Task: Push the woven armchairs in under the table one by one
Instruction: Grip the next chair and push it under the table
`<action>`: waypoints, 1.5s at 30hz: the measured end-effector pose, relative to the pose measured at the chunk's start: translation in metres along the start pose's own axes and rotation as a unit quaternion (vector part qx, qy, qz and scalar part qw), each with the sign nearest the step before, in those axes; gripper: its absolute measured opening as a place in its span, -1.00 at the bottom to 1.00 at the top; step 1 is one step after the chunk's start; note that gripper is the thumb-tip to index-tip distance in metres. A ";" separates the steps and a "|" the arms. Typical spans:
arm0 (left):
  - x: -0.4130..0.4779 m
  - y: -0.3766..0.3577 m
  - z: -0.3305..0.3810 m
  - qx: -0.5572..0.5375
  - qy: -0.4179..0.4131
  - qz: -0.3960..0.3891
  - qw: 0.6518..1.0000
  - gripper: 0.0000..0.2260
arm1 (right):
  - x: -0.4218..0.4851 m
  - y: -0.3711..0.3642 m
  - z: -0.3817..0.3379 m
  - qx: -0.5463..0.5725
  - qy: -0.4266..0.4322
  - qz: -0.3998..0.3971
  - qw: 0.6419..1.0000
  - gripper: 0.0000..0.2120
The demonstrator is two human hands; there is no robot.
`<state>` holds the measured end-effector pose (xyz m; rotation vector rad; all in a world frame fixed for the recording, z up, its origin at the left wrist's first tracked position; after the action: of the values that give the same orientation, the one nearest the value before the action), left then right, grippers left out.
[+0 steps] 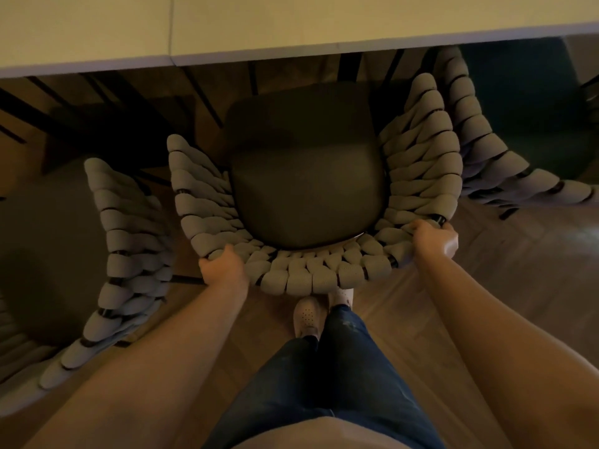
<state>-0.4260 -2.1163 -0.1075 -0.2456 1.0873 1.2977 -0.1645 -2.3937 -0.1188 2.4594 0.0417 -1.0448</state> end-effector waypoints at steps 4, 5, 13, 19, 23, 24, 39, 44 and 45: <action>0.007 -0.018 0.030 0.002 -0.013 0.015 1.000 -0.40 | 0.012 -0.007 -0.006 -0.026 0.006 -0.029 0.999 -0.53; 0.010 -0.022 0.036 0.014 -0.021 0.011 1.000 -0.41 | 0.016 -0.009 -0.007 -0.028 0.008 -0.036 0.999 -0.50; 0.039 -0.047 0.081 0.030 -0.057 0.006 0.998 -0.44 | 0.038 -0.028 -0.035 -0.078 0.005 -0.048 0.996 -0.50; 0.054 -0.064 0.108 0.039 -0.071 0.022 0.996 -0.43 | 0.054 -0.041 -0.065 -0.094 0.012 -0.057 0.994 -0.50; 0.067 -0.071 0.115 0.029 -0.080 0.032 0.996 -0.46 | 0.063 -0.048 -0.072 -0.100 0.015 -0.052 0.994 -0.51; 0.071 -0.072 0.114 0.027 -0.079 0.034 0.996 -0.46 | 0.064 -0.049 -0.073 -0.100 0.018 -0.051 0.994 -0.53; 0.096 -0.075 0.124 0.062 -0.091 -0.007 0.994 -0.34 | 0.076 -0.052 -0.085 -0.095 0.022 -0.081 0.992 -0.41; 0.092 -0.068 0.129 0.146 -0.073 -0.058 0.985 -0.20 | 0.070 -0.051 -0.085 -0.073 0.012 -0.100 0.992 -0.31; 0.090 -0.068 0.131 0.154 -0.067 -0.072 0.983 -0.20 | 0.067 -0.050 -0.086 -0.060 0.007 -0.100 0.993 -0.28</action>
<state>-0.3124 -1.9897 -0.1354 -0.0032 1.1181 0.9871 -0.0689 -2.3226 -0.1330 2.3900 0.3522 -1.0741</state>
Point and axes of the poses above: each hand's wrist, its own x-axis towards the middle knuckle, its own y-axis out of the back of the hand, z = x × y, the point moved 4 cm from there along x, towards the middle knuckle, and after that the axes turned 13 degrees about -z, right-handed, at the moved point
